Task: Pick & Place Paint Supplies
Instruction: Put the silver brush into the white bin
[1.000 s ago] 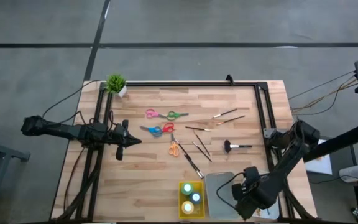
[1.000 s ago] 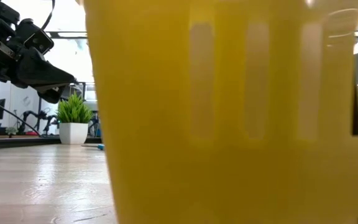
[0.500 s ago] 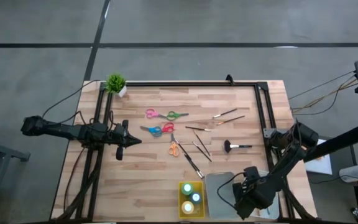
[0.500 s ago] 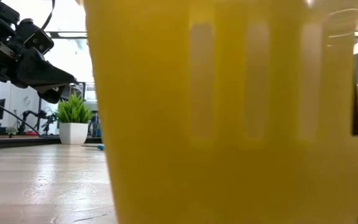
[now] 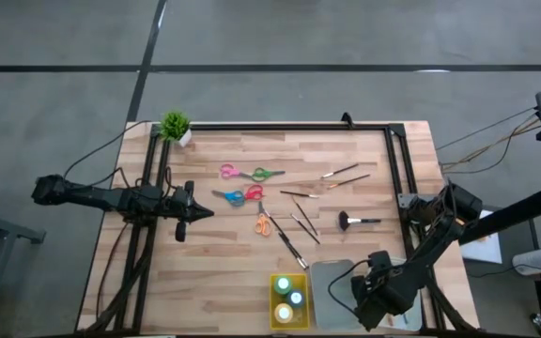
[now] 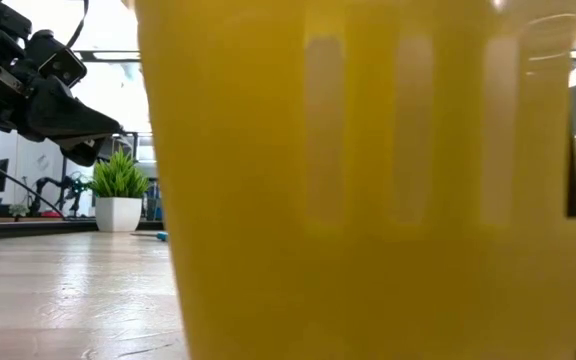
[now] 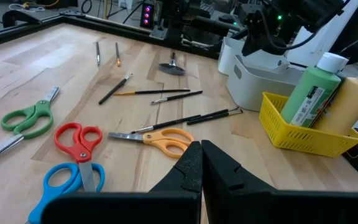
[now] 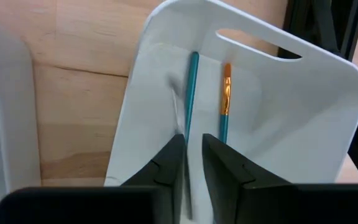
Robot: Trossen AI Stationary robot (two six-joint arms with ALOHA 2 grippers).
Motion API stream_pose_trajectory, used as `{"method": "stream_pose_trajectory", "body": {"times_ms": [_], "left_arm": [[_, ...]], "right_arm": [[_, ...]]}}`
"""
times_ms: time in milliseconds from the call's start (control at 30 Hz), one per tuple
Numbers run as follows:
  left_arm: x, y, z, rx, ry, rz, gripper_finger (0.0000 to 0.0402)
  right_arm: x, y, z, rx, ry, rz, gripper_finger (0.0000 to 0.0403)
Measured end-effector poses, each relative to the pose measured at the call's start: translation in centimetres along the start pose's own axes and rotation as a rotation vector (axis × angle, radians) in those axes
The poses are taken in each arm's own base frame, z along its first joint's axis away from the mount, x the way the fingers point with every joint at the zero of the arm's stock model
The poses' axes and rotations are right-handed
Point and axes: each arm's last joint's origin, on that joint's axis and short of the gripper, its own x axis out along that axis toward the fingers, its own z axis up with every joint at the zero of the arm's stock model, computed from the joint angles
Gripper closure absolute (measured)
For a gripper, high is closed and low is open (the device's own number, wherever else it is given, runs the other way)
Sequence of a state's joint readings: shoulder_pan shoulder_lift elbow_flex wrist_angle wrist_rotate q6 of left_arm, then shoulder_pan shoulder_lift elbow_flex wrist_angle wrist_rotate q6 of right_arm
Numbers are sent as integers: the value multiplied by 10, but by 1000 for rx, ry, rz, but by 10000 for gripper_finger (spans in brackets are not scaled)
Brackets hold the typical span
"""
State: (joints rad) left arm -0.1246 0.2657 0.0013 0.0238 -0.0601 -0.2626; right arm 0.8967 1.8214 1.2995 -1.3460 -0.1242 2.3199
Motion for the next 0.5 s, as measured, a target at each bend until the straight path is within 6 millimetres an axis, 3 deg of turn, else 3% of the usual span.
{"method": "stream_pose_trajectory", "body": {"times_ms": [500], "left_arm": [[0,0,0,0,0,0,401]], "right_arm": [[-4,-1,2,-46,-23,13,330]]}}
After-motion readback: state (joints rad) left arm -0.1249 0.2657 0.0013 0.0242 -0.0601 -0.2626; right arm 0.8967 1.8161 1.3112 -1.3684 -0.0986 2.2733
